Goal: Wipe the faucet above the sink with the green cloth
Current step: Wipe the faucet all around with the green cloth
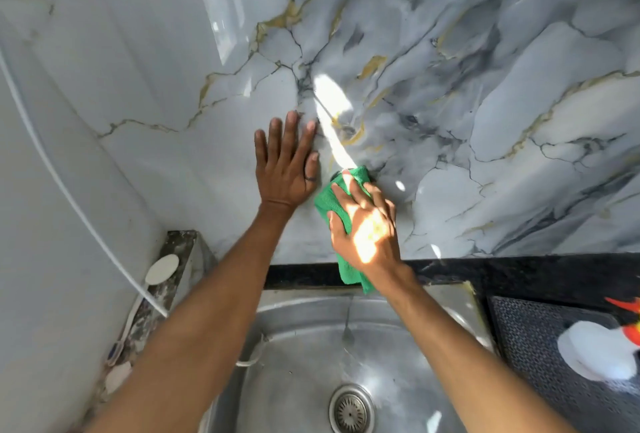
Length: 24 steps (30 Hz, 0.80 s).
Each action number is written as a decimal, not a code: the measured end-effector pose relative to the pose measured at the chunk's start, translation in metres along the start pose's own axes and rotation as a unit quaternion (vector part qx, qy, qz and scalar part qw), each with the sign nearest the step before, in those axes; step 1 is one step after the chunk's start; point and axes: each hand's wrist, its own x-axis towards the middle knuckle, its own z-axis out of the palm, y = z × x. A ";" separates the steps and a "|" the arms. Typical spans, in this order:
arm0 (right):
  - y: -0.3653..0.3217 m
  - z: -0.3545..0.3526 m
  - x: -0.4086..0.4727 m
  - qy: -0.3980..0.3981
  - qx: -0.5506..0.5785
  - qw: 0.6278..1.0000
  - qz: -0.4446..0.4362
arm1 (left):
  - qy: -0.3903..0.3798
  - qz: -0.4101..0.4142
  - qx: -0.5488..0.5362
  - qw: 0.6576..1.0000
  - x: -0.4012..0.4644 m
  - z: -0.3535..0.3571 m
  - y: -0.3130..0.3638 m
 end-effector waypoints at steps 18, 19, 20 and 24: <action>-0.031 0.030 -0.020 0.006 -0.110 0.992 0.062 | 0.000 -0.067 -0.030 0.997 -0.050 0.009 0.013; -0.028 0.033 -0.028 0.030 -0.100 0.993 0.055 | 0.005 -0.060 -0.025 0.998 -0.049 0.011 0.011; -0.023 0.038 -0.034 0.056 -0.082 0.994 0.047 | 0.012 -0.054 -0.018 0.998 -0.049 0.014 0.010; -0.015 0.034 -0.032 0.098 -0.030 0.995 0.017 | 0.035 -0.043 -0.012 0.998 -0.050 0.023 0.009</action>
